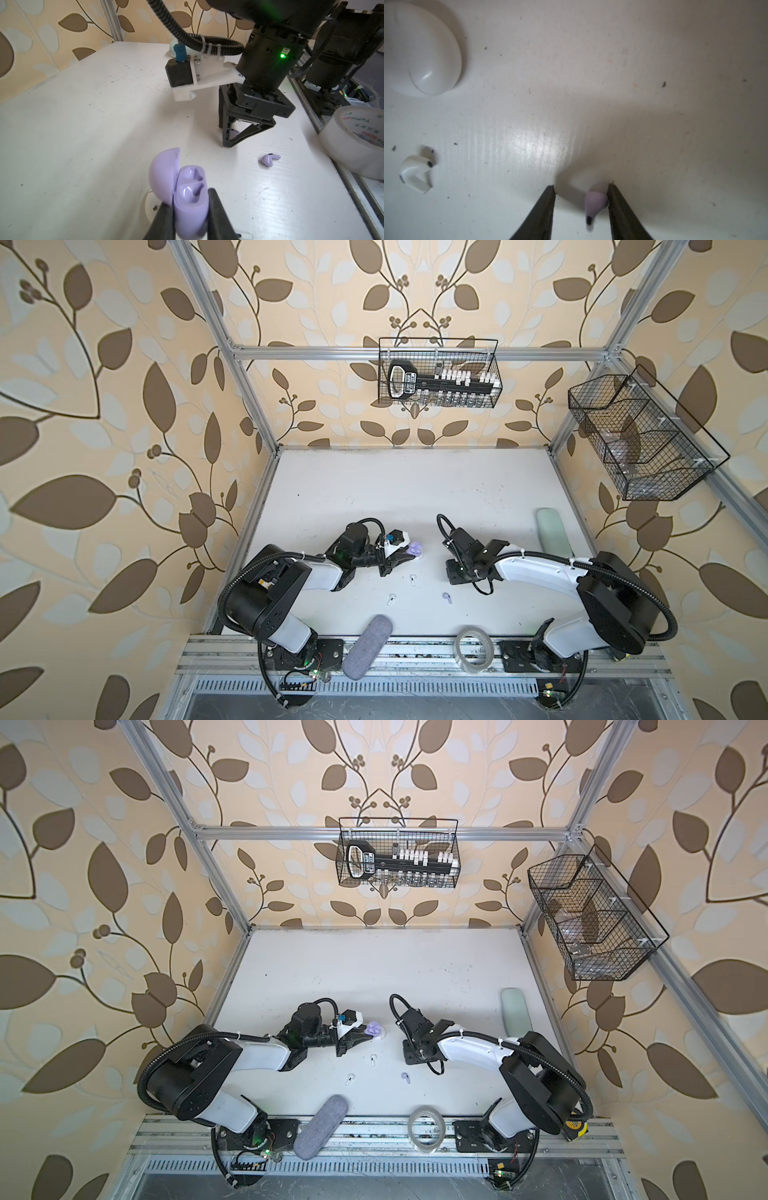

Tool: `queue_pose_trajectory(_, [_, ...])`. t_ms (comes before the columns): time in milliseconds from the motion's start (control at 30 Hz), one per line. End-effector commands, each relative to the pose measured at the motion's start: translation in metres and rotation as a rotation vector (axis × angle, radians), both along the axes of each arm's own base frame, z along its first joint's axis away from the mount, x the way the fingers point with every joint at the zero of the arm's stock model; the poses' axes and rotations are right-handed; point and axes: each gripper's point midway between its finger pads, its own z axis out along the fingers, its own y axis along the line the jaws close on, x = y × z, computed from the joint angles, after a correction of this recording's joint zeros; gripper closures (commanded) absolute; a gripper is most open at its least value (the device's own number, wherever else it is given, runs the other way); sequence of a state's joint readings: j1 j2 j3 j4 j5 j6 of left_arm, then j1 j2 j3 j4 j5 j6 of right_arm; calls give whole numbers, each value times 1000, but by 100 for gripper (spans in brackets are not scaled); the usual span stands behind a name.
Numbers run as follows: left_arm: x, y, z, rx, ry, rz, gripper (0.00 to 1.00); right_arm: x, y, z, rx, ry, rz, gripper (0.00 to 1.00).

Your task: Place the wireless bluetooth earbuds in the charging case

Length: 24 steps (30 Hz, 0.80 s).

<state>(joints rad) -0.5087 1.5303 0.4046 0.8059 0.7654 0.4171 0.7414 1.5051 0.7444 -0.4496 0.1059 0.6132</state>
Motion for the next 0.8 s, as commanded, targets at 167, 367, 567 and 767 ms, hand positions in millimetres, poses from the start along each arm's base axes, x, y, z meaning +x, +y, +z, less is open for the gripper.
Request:
queue_pose_trajectory(167, [3,-2,22,-29,-64,-21,100,0,-3,4,-74,-15,19,58])
queue_pose_trajectory(367, [1,-2,20,-26,-56,-27,100,0,-10,5,-114,-14,31,58])
queue_pose_trajectory(567, [0,-3,19,-24,-43,-35,100,0,-5,3,-113,1,46,59])
queue_pose_trajectory(767, [0,-2,19,-22,-42,-35,100,2,-7,1,-146,10,47,65])
